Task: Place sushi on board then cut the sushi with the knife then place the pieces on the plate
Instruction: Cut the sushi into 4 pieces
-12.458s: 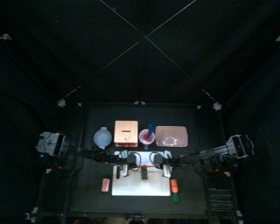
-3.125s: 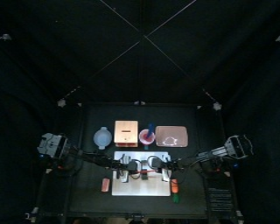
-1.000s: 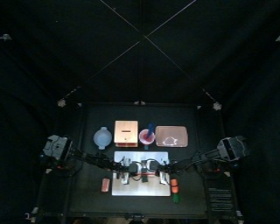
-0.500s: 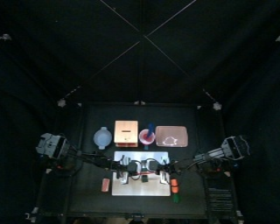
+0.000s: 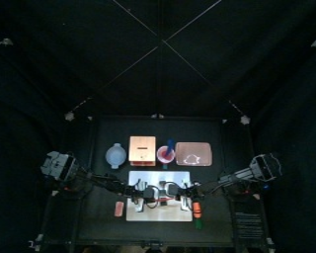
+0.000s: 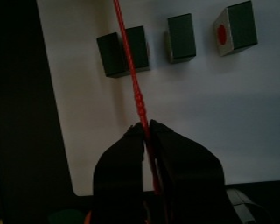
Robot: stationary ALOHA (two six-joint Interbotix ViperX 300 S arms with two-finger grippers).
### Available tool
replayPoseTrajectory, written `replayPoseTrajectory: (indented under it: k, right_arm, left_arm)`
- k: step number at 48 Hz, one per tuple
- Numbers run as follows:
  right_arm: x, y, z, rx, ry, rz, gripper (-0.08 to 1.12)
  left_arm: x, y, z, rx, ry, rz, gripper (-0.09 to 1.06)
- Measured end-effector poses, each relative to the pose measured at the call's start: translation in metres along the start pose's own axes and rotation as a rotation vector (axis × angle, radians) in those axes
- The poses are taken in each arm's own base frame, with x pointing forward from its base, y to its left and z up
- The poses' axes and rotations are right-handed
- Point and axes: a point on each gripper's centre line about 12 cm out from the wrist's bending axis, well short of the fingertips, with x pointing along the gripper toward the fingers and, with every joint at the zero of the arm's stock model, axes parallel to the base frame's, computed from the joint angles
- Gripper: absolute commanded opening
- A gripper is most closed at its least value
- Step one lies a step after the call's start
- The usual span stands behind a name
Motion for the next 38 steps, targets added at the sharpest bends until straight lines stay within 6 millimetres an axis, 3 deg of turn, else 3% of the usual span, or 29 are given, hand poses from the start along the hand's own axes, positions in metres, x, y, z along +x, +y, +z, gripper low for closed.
replayPoseTrajectory:
  k: [38]
  right_arm:
    - [0.0049, 0.0038, -0.0017, -0.001, 0.012, 0.005, 0.36]
  left_arm:
    - [0.0073, -0.0021, -0.0059, -0.015, 0.021, -0.001, 0.48]
